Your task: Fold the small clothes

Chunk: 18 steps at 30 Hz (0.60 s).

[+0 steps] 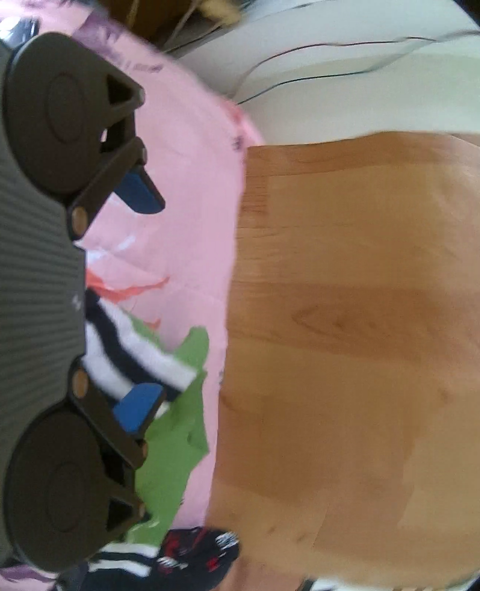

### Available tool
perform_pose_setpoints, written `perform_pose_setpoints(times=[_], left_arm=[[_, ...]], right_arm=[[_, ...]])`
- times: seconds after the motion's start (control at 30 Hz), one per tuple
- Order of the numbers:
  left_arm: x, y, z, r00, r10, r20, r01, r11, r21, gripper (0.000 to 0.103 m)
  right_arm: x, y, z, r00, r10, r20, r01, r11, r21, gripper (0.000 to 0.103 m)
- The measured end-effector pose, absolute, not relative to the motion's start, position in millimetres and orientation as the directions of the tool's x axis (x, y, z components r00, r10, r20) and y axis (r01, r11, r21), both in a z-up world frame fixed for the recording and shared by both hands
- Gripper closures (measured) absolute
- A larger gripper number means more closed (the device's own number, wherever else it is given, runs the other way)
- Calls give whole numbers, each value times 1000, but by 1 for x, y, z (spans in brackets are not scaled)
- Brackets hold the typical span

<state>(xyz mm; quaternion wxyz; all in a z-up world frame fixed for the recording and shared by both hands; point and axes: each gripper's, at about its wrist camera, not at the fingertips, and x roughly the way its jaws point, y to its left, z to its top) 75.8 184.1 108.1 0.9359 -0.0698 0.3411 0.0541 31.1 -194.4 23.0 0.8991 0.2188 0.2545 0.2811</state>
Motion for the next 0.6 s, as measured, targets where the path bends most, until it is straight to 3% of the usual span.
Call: perform_pose_setpoints(times=[0.13,0.27,0.3,0.33,0.37,0.4,0.47,0.53,0.6], left_arm=[[105,189,82,773,-81,-630,-57,979,-195,0],[137,163,53,748,-133,-650,34,986,-163,2],[146,159,43,737,-130,-664,34,987,-156,8],[153,156,36,722,-135,-679,38,987,-156,42],[162,156,29,693,-134,-709,34,987,-154,81],[168,159,27,681,-122,-722,13,988,-155,92],[168,179,36,726,-78,-683,-77,978,-193,93],[165,205,46,780,-72,-621,-134,951,-279,92],[169,222,45,802,-68,-594,-175,923,-342,83]], right_arm=[[68,-202,42,769,513,-383,-352,838,417,62],[111,-182,44,729,525,-439,-408,848,337,44],[124,-175,40,718,521,-461,-409,852,326,42],[139,-166,31,693,522,-498,-407,853,328,42],[151,-163,21,662,526,-534,-409,851,331,50],[159,-156,12,639,515,-571,-402,857,324,88],[153,-150,10,678,485,-552,-393,874,286,92],[131,-156,27,766,483,-425,-380,873,306,92],[121,-165,40,816,443,-373,-314,880,358,89]])
